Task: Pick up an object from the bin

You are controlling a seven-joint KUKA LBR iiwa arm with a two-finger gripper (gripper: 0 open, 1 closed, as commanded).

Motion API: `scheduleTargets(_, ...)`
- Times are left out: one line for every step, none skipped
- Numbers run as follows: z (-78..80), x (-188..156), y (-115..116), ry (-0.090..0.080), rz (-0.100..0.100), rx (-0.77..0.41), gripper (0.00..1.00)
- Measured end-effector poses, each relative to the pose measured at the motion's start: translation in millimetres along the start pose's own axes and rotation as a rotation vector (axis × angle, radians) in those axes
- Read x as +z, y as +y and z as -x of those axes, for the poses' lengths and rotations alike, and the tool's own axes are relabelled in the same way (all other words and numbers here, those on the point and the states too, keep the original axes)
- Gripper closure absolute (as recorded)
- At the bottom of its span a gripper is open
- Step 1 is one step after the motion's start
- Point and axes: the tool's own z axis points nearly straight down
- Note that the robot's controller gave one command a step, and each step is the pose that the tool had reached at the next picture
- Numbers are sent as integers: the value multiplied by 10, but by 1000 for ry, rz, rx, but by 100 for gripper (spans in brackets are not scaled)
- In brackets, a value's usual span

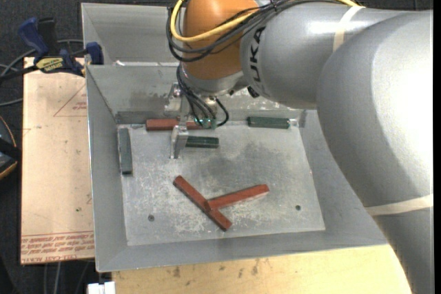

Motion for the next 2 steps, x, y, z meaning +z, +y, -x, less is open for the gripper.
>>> scheduleTargets(21,-51,-4,-8,1,2,0)
scheduleTargets(1,569,-288,-30,8,2,100)
